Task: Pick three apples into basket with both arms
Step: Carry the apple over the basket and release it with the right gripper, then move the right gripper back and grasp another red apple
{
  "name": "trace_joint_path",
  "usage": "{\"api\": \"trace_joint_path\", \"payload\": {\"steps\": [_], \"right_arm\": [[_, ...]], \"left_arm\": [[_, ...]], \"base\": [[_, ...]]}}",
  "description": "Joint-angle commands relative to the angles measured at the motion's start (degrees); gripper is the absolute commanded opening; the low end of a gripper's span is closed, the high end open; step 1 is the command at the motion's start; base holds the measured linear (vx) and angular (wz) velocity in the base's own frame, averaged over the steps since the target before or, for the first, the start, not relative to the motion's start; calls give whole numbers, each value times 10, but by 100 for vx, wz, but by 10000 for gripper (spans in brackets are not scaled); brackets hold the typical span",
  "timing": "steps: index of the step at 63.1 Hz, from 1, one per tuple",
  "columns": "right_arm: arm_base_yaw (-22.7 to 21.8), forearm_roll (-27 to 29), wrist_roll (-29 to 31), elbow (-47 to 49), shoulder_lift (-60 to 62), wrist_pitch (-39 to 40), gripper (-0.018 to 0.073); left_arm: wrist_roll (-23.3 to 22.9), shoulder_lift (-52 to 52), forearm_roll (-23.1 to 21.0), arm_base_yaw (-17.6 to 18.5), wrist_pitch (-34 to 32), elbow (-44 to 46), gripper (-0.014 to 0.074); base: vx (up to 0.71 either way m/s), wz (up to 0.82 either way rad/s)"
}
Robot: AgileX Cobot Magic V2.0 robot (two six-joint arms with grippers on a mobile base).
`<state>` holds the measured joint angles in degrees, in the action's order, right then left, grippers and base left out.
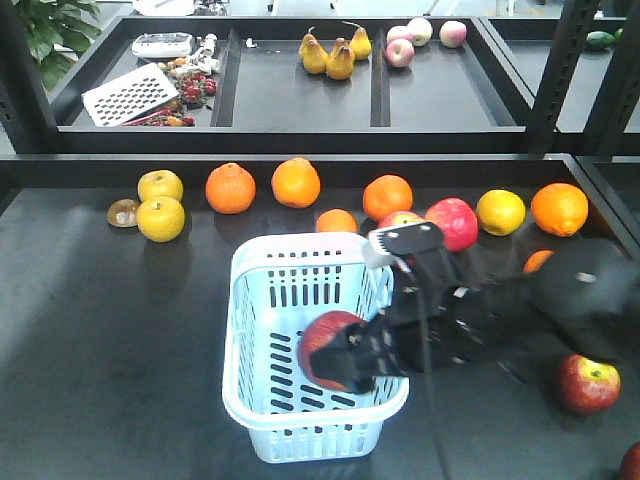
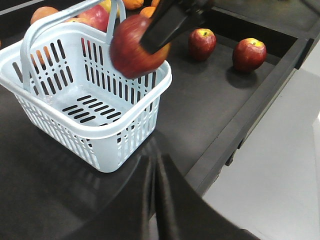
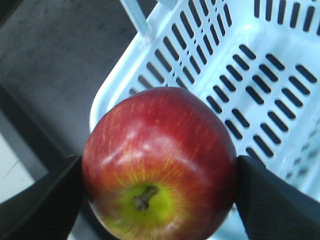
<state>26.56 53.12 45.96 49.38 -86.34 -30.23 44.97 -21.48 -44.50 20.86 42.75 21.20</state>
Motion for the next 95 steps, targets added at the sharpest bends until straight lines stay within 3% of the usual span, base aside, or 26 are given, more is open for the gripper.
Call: {"api": "trace_joint_path", "payload": {"steps": [1,12,17,27,35,40,46,54,69,76,82,95], "right_arm": [[3,22,10,50,-15,22,190],[3,18,9,88,-55,15,517],[3,15,9,90,-60,13,618],[3,10,6,90,-59,12,664],[3,8,-2,90,-56,4,589],[0,-10,-12,90,-42,-8,491],[-15,-56,-57,90,-16,-38,293],[-51,-162,-139,90,31,-100,-18],[-142,-375,-312,90,88,-138,5],[-203,-449,-378,90,80,-137,57],[-254,-463,-376,90,62,-132,151],[-338,-463,-391,90,2,-103,530]], "left_arm": [[-4,-3,-27,1,-27,15,-6],[-4,-3,-27,1,-27,15,-6],[-4,-3,-27,1,-27,15,-6],[-4,-3,-27,1,-27,15,-6],[-4,-3,-27,1,-27,15,-6],[-4,-3,-27,1,-27,15,-6],[-4,-3,-27,1,-27,15,-6],[-4,-3,-27,1,-27,15,-6],[-4,-3,-27,1,-27,15,-6],[-4,-3,-27,1,-27,15,-6],[-4,-3,-27,1,-27,15,-6],[-4,-3,-27,1,-27,15,-6]], "base": [[0,0],[0,0],[0,0],[0,0],[0,0],[0,0],[0,0],[0,0],[0,0],[0,0],[0,0],[0,0]]}}
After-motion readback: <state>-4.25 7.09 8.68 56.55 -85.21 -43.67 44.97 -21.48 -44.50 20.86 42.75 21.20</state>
